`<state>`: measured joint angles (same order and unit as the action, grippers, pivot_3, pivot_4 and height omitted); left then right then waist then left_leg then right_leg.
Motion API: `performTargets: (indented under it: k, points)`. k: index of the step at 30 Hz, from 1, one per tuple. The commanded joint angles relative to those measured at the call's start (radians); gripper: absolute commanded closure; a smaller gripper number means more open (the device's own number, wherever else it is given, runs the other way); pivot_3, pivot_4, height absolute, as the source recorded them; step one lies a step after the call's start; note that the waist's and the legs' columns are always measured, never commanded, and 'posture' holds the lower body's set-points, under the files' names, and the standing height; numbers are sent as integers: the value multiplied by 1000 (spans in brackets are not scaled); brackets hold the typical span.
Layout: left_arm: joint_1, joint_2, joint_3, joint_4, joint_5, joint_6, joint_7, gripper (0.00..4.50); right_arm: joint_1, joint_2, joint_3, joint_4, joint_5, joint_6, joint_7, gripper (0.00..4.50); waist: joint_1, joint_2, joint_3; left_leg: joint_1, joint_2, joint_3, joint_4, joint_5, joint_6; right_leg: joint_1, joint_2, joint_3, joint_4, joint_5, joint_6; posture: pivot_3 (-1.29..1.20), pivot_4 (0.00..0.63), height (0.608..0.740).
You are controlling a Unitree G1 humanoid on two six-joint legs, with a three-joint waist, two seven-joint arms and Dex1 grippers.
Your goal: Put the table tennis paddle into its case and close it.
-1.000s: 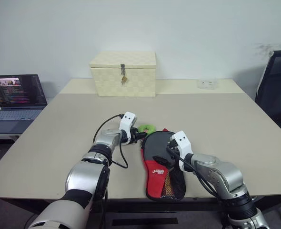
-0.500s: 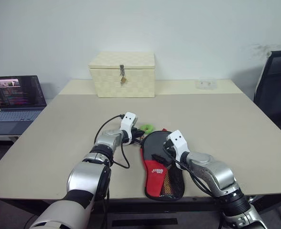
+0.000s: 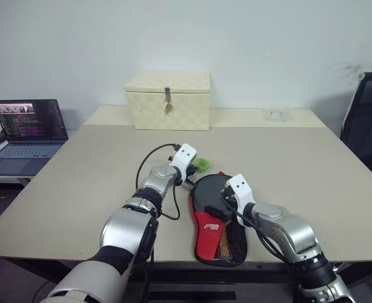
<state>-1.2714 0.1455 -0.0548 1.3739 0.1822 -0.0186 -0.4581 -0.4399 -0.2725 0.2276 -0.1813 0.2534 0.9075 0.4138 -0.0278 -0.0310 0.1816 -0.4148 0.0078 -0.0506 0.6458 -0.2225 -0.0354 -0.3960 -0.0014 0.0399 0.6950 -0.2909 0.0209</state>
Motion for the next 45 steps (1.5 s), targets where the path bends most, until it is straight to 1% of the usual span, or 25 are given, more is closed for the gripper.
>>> performTargets:
  k: [1,2,3,5,10,14,16,23,28,36,40,45]
  points:
    - [-62,-24,-26,-13,50,-56,39,4483,86,-30,49,34,-3,104,12,0,-1,0,-1,1,0,0,0,0,0,0,0,0,0,0,0,0,150,740]
    - [-67,-31,-40,-12,68,-66,43,4483,96,-34,49,25,-2,108,11,0,-2,0,-1,2,0,0,0,0,0,2,0,0,0,0,1,0,150,740]
    - [-72,-39,-59,-11,92,-81,48,4483,107,-37,48,17,-2,112,8,0,-2,0,-1,4,0,0,-1,0,0,4,0,0,-1,-2,4,0,150,740]
    - [-78,-52,-81,-9,121,-99,59,4483,121,-39,44,1,-1,120,2,0,-2,-1,-1,9,0,0,-2,0,0,9,1,0,-3,-3,5,0,150,740]
    - [-80,-77,-152,-6,207,-164,75,4483,149,-37,44,-24,0,130,-7,0,-1,-1,-1,13,0,0,-2,0,0,14,1,0,-6,-3,5,0,150,740]
    - [-72,-98,-286,-4,339,-268,79,4483,181,-35,52,-54,5,142,-13,0,0,-1,-2,13,0,-1,-3,0,0,16,1,-1,-9,-3,5,0,150,740]
    - [-70,-109,-332,-2,381,-304,90,4483,195,-34,55,-66,7,147,-17,0,0,-1,-3,14,0,-1,-5,0,0,17,1,-1,-12,-2,6,0,150,740]
    - [-80,-126,-392,5,448,-343,146,4483,214,-32,61,-83,8,150,-23,0,1,-2,-5,14,0,-1,-5,-1,0,18,0,-1,-14,-2,7,0,150,740]
    - [-96,-134,-377,7,442,-321,190,4483,224,-28,67,-92,9,153,-30,0,2,-3,-5,13,1,-1,-5,-1,0,18,0,-1,-14,-2,7,0,150,740]
    - [-109,-104,-245,12,350,-165,281,4483,234,-29,68,-105,10,155,-36,0,1,-3,-5,14,1,-1,-5,-1,0,18,0,-1,-14,-2,7,0,150,740]
    - [-104,-109,-242,13,358,-138,295,4483,241,-29,74,-116,8,157,-38,0,1,-4,-5,14,1,-1,-6,-1,0,18,0,-1,-14,-2,7,0,150,740]
    - [-112,-138,-233,11,351,-127,315,4483,259,-30,82,-138,6,163,-45,0,1,-4,-6,14,1,-1,-6,-1,0,18,0,-1,-14,-2,7,0,150,740]
